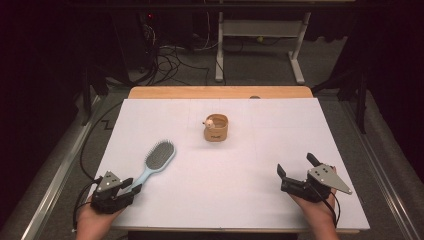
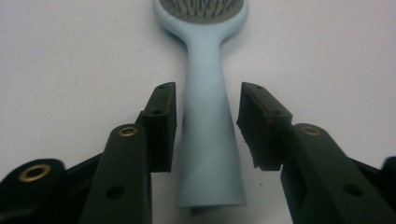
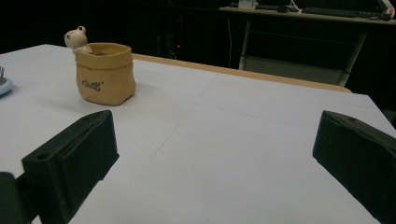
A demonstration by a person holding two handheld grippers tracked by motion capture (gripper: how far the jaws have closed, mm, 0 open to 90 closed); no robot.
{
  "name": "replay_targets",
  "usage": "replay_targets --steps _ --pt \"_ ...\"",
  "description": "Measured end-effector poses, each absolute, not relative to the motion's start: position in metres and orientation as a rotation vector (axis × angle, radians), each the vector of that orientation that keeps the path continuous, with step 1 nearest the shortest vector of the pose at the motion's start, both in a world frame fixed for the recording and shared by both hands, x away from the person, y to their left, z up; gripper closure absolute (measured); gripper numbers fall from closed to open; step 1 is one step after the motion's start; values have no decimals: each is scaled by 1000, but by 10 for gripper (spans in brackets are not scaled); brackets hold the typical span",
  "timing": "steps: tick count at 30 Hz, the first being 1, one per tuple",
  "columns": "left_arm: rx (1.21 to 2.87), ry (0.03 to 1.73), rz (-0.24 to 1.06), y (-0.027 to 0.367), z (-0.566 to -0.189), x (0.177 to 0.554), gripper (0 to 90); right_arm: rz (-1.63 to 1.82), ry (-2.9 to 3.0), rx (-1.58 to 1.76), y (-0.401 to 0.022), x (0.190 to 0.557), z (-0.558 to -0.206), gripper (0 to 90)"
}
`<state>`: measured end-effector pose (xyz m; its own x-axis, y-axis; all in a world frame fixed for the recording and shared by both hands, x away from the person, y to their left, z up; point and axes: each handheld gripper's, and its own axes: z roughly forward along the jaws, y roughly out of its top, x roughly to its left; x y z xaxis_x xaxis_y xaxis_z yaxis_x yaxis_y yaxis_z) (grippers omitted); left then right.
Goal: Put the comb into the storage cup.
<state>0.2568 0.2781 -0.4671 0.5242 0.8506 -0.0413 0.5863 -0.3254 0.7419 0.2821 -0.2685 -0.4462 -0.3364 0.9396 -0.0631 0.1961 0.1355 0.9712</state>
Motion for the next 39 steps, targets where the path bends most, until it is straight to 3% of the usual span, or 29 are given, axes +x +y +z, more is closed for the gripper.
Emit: replay_targets --steps 11,24,28,39 --pt "1911 1085 512 283 -462 254 270 1254 1660 1117 -269 282 -446 3" --pt "1825 1008 586 282 -455 251 111 1259 1660 1113 -269 282 -445 3" --pt "1798 1008 601 281 -453 252 2 1260 1657 1111 -269 282 -445 3" --pt "1803 1023 611 273 -443 257 0 1259 1651 1115 -269 281 -444 3"
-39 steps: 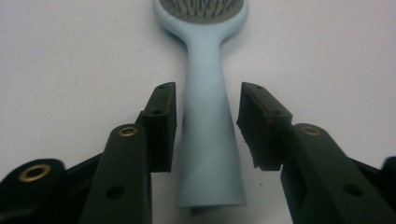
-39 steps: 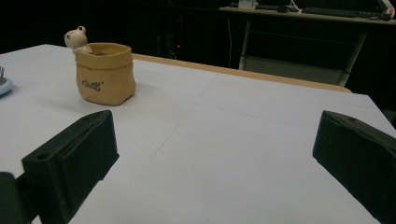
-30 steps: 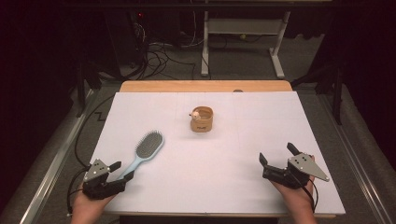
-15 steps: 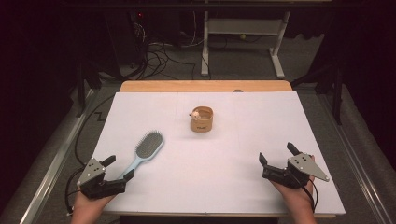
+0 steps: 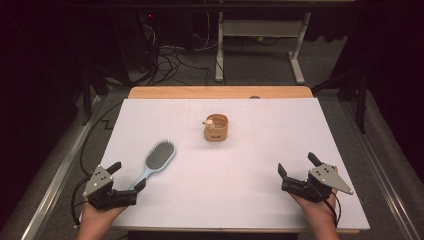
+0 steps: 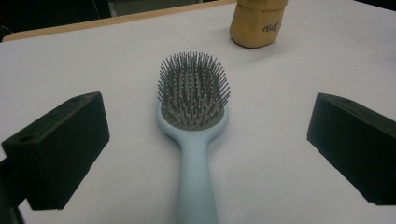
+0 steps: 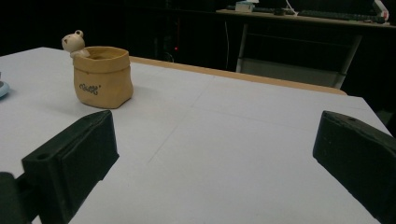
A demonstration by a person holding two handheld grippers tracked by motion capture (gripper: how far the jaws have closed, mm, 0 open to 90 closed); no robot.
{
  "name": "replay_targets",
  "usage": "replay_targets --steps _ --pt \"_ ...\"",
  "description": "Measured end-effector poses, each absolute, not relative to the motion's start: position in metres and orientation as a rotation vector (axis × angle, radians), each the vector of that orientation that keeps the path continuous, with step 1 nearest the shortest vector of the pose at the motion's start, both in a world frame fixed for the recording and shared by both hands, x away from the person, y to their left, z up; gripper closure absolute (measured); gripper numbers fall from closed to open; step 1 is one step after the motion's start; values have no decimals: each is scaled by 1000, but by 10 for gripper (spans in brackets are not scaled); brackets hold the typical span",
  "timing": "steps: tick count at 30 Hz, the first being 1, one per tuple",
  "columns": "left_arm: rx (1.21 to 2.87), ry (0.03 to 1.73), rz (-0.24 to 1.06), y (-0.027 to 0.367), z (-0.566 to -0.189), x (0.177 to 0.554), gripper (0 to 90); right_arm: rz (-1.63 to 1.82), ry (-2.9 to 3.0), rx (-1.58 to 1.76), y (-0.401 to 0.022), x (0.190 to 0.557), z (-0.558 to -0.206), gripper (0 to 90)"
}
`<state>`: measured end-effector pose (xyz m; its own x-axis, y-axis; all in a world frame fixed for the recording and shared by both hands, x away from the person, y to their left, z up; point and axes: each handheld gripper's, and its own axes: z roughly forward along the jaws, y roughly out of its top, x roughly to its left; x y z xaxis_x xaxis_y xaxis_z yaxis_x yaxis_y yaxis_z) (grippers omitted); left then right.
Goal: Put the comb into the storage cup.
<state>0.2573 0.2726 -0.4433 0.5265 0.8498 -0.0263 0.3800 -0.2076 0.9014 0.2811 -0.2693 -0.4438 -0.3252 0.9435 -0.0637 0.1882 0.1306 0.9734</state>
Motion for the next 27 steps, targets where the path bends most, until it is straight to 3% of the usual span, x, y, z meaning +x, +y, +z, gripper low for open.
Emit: replay_targets --steps 15,27 --pt "1886 1060 544 259 -421 305 0 1265 1643 1119 -272 281 -443 3" --pt "1984 1092 484 251 -423 336 8 1264 1643 1128 -272 281 -443 3"
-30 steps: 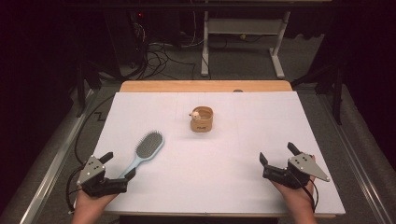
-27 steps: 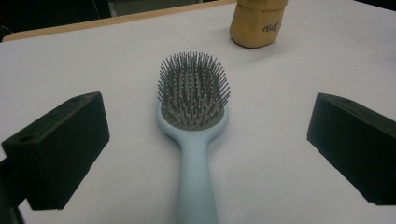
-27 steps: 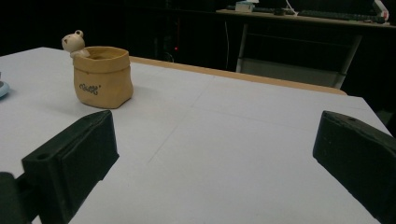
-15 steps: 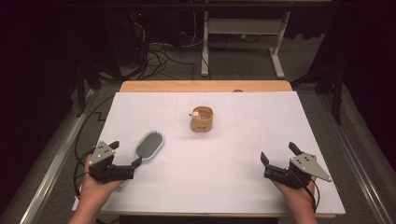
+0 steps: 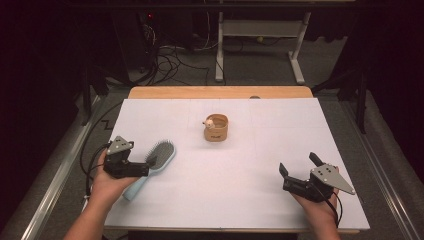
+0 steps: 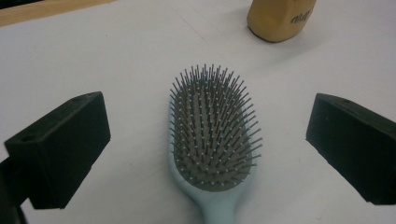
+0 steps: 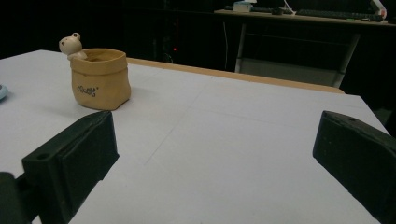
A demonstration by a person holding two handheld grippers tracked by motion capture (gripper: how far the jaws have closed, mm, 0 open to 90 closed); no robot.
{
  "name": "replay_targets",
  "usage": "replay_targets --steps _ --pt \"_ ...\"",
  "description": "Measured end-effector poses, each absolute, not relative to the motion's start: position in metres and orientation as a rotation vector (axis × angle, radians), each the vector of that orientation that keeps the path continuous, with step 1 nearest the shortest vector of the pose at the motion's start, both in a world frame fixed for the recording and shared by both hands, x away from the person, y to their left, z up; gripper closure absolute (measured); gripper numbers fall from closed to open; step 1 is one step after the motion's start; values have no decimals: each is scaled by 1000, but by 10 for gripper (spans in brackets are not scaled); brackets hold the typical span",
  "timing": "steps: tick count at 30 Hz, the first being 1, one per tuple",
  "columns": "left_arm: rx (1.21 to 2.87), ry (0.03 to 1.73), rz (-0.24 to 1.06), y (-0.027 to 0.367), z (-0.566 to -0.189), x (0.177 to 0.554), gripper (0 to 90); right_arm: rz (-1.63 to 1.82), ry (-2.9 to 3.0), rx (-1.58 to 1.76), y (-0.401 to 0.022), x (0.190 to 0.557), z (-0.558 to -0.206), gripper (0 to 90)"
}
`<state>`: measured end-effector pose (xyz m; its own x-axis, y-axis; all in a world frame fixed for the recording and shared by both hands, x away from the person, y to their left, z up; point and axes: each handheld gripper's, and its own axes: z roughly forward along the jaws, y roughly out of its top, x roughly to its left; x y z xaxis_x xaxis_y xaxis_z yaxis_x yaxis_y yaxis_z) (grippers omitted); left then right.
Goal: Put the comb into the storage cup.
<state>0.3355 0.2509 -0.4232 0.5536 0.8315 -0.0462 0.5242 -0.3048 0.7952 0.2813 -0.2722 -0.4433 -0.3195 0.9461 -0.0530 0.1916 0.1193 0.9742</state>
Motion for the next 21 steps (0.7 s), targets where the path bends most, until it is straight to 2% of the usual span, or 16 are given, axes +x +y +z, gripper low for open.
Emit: replay_targets --steps 9,21 --pt "2149 1121 428 236 -439 353 1 1264 1640 1129 -272 281 -443 3" --pt "2289 1185 356 223 -451 369 14 1263 1641 1127 -273 281 -443 4"
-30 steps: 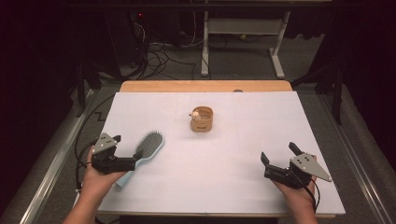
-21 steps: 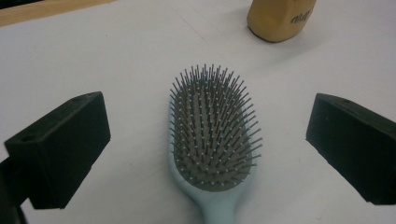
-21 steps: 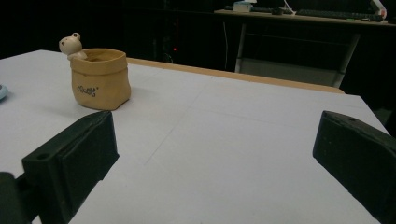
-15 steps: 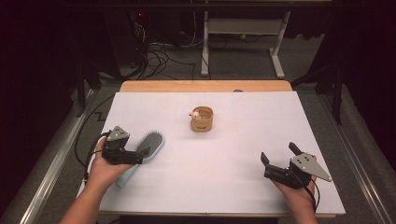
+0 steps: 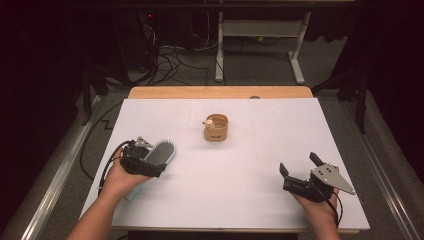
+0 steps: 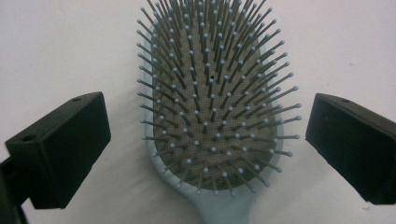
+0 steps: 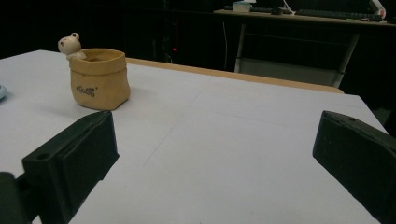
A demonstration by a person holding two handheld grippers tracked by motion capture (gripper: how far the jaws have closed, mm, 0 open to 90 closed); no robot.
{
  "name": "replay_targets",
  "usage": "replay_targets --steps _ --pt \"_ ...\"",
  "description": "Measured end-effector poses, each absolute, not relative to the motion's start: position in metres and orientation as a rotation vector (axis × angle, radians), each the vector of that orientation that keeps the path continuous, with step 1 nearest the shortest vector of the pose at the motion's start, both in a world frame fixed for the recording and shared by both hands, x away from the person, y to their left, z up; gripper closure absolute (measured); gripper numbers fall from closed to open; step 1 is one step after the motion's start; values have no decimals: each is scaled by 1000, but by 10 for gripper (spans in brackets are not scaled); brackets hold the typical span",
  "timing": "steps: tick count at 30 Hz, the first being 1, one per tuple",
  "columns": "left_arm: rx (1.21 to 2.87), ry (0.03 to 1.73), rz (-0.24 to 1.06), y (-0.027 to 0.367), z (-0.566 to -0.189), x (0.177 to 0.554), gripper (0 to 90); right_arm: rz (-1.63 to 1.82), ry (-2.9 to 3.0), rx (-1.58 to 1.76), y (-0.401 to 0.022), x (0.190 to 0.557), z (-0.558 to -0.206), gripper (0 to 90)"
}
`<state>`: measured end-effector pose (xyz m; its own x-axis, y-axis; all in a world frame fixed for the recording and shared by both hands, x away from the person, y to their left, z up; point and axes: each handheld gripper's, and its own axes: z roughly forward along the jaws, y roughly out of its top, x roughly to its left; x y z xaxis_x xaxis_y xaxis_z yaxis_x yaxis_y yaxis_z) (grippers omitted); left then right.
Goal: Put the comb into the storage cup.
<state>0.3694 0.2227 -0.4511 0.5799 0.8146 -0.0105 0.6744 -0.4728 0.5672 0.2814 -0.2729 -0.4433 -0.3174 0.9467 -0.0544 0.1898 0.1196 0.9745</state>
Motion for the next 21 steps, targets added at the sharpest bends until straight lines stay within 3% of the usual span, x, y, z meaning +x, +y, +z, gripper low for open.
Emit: replay_targets --steps 21 --pt "2411 1240 284 209 -461 388 54 1261 1638 1128 -274 281 -443 4"
